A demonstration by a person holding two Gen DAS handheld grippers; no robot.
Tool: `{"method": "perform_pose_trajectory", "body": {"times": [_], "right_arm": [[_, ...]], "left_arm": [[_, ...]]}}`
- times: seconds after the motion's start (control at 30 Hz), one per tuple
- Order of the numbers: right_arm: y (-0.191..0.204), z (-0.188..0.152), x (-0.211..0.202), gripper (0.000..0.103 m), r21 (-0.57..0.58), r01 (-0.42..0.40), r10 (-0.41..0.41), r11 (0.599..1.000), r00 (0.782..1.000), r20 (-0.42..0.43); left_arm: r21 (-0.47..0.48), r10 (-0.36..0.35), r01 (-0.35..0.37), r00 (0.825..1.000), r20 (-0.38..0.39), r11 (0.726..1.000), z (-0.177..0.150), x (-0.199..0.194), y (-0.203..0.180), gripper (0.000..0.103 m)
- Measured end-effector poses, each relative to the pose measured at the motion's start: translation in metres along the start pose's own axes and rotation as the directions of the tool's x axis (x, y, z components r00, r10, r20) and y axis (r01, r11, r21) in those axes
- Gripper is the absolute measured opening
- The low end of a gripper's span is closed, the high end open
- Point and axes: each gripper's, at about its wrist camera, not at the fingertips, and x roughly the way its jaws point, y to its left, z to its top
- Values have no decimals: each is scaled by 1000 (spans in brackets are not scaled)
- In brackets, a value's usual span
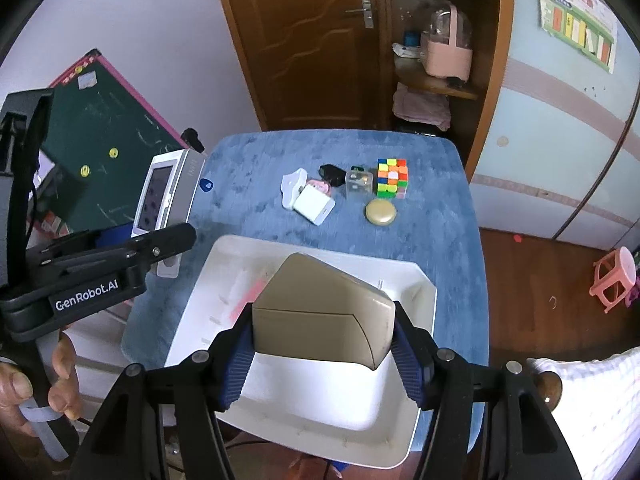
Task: Organize rigid objects
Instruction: 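Lower the white device into the tray while the right tool drops the beige block there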
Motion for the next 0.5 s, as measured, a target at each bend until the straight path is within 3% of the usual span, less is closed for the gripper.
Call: {"method": "perform_pose_trajectory", "body": {"times": [0.2,0.5], "right_arm": [[1,-28,19,63,-38,28,-29,999,999,-20],[-4,-74,76,63,-71,59,-67,996,990,-124]], "left_arm": [[-6,30,-30,999,-38,1000,-32,22,-2,60],[24,39,-38,996,-79,999,-71,66,-12,60]]}}
